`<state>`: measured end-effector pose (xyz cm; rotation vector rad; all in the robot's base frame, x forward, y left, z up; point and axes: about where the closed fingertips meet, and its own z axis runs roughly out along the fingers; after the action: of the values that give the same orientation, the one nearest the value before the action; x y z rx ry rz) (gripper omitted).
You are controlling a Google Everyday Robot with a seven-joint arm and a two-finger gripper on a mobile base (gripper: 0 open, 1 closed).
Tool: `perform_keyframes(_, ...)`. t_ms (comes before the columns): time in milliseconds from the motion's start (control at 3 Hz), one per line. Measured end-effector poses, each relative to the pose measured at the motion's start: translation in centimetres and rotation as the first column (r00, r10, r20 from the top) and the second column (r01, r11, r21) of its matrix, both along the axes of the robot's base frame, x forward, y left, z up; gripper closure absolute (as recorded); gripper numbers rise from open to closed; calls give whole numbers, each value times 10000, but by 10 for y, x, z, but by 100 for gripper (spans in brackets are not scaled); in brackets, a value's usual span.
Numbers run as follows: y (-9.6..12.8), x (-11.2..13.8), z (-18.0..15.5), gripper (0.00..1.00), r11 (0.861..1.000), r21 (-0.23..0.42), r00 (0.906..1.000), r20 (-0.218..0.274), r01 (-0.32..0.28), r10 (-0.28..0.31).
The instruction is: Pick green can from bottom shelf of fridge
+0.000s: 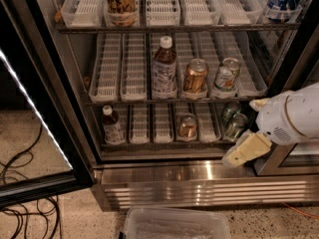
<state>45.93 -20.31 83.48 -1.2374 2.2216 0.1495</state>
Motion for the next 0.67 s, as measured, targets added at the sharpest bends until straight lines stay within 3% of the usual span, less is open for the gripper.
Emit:
perform_keyframes(333, -2, 16, 10, 0, 9996, 32, 9974, 669, 268, -270)
perform_keyframes(667, -2, 16, 10, 0, 9996, 33, 9974, 669, 268, -270)
